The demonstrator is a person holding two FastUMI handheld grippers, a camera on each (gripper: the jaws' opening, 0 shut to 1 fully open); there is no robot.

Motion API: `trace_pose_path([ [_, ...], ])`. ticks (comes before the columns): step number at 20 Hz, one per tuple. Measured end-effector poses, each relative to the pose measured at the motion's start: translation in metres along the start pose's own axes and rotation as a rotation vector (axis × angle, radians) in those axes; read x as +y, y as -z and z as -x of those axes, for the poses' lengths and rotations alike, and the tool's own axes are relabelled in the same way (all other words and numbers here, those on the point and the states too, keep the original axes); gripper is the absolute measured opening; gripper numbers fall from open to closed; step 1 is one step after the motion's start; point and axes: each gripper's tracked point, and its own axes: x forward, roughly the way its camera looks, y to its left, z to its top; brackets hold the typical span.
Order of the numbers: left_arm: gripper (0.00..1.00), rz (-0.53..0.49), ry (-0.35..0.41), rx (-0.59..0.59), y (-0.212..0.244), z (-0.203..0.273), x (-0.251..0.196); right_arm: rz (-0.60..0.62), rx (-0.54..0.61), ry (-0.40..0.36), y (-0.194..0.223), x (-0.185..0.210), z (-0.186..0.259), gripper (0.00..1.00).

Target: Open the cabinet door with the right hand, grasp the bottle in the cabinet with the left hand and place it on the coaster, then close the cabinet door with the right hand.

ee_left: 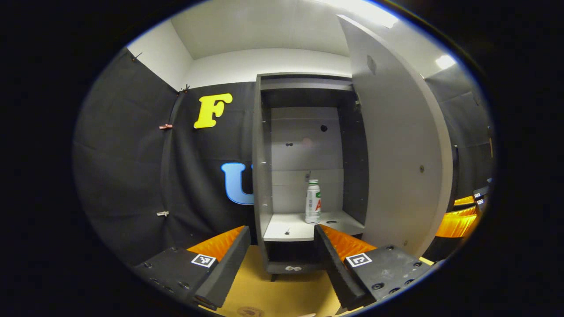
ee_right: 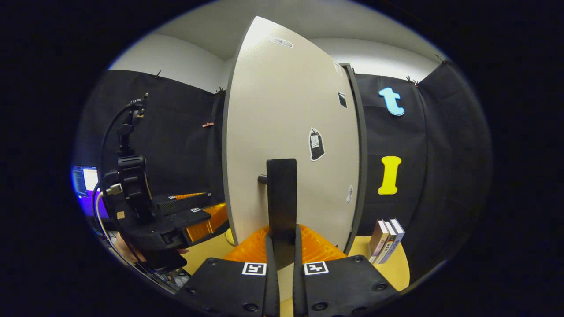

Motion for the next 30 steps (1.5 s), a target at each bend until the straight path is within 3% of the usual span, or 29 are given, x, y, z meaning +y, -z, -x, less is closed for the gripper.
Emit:
trace_pose_path([
  [7,0.92,-0.022,0.072,0.000,0.002,-0.002,-0.034,0.012,-0.013,0.163,-0.003,-0.057,0.020,0.15],
  [13,0.89,-0.034,0.090,-0.003,0.000,-0.004,-0.045,0.022,-0.021,0.263,-0.006,-0.103,0.033,0.12],
  [16,0.89,-0.039,0.097,0.001,0.002,-0.006,-0.048,-0.021,-0.023,0.218,-0.005,-0.096,0.032,0.10],
  [18,0.89,-0.042,0.096,0.001,0.003,-0.009,-0.049,0.030,-0.028,0.217,-0.006,-0.096,0.033,0.11],
  [19,0.89,-0.041,0.101,0.001,0.003,-0.010,-0.051,0.062,-0.028,0.223,-0.006,-0.097,0.035,0.21],
  [20,0.89,-0.038,0.109,0.002,0.004,-0.015,-0.052,0.079,-0.030,0.228,-0.007,-0.097,0.038,0.12],
  [24,0.92,-0.038,0.153,-0.004,0.002,-0.040,-0.055,-0.002,-0.045,0.208,-0.006,-0.085,0.054,0.12],
  [26,0.91,-0.044,0.186,-0.015,-0.002,-0.063,-0.055,0.001,-0.066,0.225,-0.011,-0.086,0.063,0.12],
  [30,0.91,-0.028,0.271,-0.020,-0.003,-0.121,-0.060,-0.002,-0.093,0.331,-0.019,-0.094,0.066,0.12],
])
